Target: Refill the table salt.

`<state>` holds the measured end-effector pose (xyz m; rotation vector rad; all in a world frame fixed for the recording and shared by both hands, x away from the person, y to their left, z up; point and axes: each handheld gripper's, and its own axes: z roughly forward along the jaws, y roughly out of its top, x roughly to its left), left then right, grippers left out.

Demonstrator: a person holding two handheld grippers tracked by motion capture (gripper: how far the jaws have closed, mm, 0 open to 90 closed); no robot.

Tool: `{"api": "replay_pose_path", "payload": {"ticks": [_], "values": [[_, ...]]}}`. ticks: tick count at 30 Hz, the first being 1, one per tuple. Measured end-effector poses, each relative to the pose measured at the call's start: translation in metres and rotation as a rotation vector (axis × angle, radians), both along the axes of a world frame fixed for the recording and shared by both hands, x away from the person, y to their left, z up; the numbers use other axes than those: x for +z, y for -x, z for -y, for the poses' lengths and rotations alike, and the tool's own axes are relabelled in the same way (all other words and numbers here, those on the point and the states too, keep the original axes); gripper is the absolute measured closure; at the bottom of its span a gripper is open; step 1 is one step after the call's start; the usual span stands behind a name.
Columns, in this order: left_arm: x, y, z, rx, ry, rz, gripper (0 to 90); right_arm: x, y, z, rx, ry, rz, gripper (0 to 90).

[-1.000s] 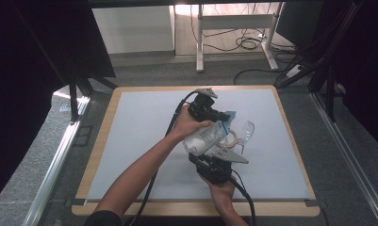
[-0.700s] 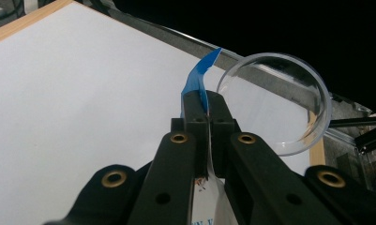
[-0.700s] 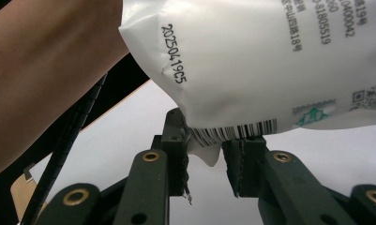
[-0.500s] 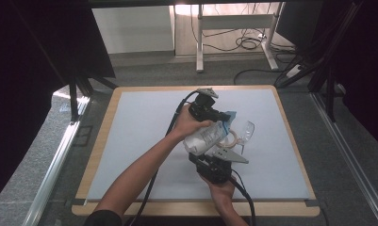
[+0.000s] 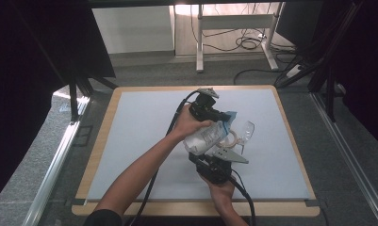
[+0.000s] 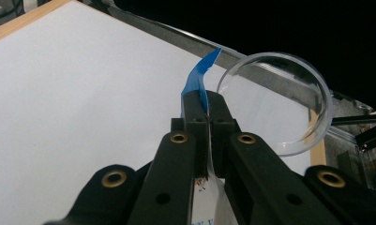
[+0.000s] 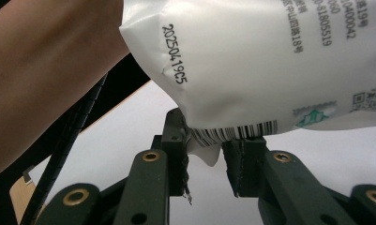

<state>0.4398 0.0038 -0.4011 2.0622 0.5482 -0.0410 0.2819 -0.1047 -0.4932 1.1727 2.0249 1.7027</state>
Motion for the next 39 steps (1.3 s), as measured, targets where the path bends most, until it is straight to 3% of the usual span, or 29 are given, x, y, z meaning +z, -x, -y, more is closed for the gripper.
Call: {"api": "replay_pose_path", "payload": {"ticks": [39], "values": [[0.0026, 0.0004, 0.0003, -0.004, -0.006, 0.005, 90.0, 0.0012, 0.0006, -0.0014, -0.006, -0.005, 0.008, 71.8]]}}
